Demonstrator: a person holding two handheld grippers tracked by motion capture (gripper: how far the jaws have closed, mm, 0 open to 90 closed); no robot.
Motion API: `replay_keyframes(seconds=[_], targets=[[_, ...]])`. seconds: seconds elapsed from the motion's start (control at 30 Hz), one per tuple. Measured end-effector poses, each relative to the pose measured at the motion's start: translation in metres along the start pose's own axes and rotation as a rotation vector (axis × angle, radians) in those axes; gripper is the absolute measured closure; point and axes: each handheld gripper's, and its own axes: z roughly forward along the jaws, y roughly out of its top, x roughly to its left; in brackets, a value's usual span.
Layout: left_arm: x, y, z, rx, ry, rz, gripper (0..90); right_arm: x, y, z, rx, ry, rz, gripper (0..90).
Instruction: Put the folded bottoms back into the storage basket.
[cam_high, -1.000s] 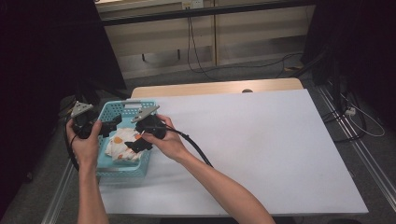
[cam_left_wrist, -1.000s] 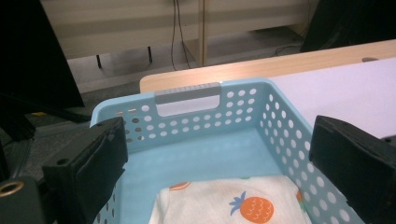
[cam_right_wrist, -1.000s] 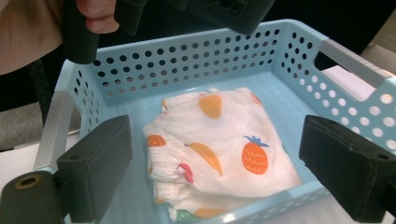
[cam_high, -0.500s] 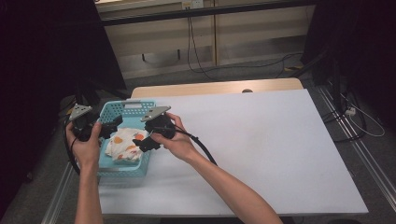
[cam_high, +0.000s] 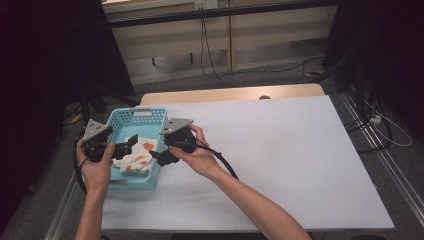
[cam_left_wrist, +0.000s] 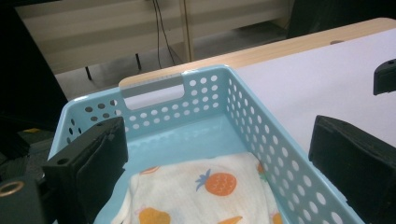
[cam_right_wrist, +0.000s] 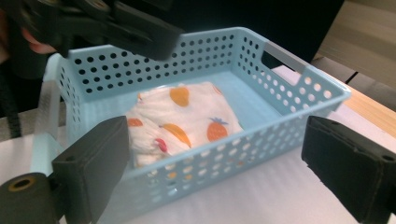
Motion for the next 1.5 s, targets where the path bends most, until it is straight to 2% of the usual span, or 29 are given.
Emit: replay_keyframes(seconds=[0.07, 0.27, 0.33, 0.37, 0.5, 0.57, 0.6, 0.63, 0.87, 1.0, 1.1, 1.27, 1.4, 1.47, 1.5], targets=[[-0.002, -0.003, -0.004, -0.005, 0.005, -0.009, 4.7, -0.003, -0.005, -0.002, 0.008, -0.006, 0.003, 7.7], [-0.010, -0.011, -0.012, -0.004, 0.017, 0.021, 4.8, -0.009, -0.017, -0.012, 0.001, -0.021, 0.033, 7.6], [-0.014, -0.014, -0.015, -0.009, 0.008, 0.023, 4.7, -0.010, -0.021, -0.016, -0.001, -0.028, 0.041, 7.6], [-0.015, -0.016, -0.017, 0.000, 0.009, 0.037, 4.8, -0.010, -0.023, -0.019, -0.005, -0.031, 0.042, 7.5], [-0.022, -0.021, -0.022, -0.005, 0.013, 0.049, 4.8, -0.013, -0.030, -0.029, -0.007, -0.048, 0.049, 6.8], [-0.023, -0.023, -0.024, 0.002, 0.035, 0.062, 5.0, -0.013, -0.034, -0.033, -0.007, -0.053, 0.051, 6.7], [-0.023, -0.025, -0.025, -0.002, 0.040, 0.056, 5.2, -0.014, -0.036, -0.035, -0.006, -0.055, 0.048, 6.7], [-0.024, -0.027, -0.026, -0.010, 0.038, 0.047, 5.2, -0.014, -0.039, -0.037, -0.005, -0.056, 0.047, 6.4], [-0.035, -0.035, -0.036, -0.022, 0.018, 0.053, 5.2, -0.017, -0.053, -0.052, -0.012, -0.079, 0.060, 6.3], [-0.043, -0.036, -0.038, -0.037, -0.003, 0.030, 5.2, -0.019, -0.056, -0.061, -0.017, -0.096, 0.059, 6.3], [-0.048, -0.037, -0.040, -0.026, -0.010, 0.044, 5.2, -0.021, -0.061, -0.067, -0.017, -0.101, 0.067, 6.3], [-0.054, -0.046, -0.043, -0.014, 0.006, 0.070, 5.1, -0.024, -0.071, -0.079, -0.013, -0.115, 0.075, 6.3], [-0.057, -0.053, -0.044, -0.028, -0.009, 0.026, 5.1, -0.026, -0.078, -0.089, -0.014, -0.131, 0.083, 6.3], [-0.061, -0.053, -0.042, -0.026, -0.007, 0.039, 4.7, -0.028, -0.082, -0.093, -0.009, -0.138, 0.087, 6.3], [-0.063, -0.053, -0.041, -0.023, -0.020, 0.040, 4.4, -0.029, -0.084, -0.095, -0.006, -0.142, 0.088, 6.3]])
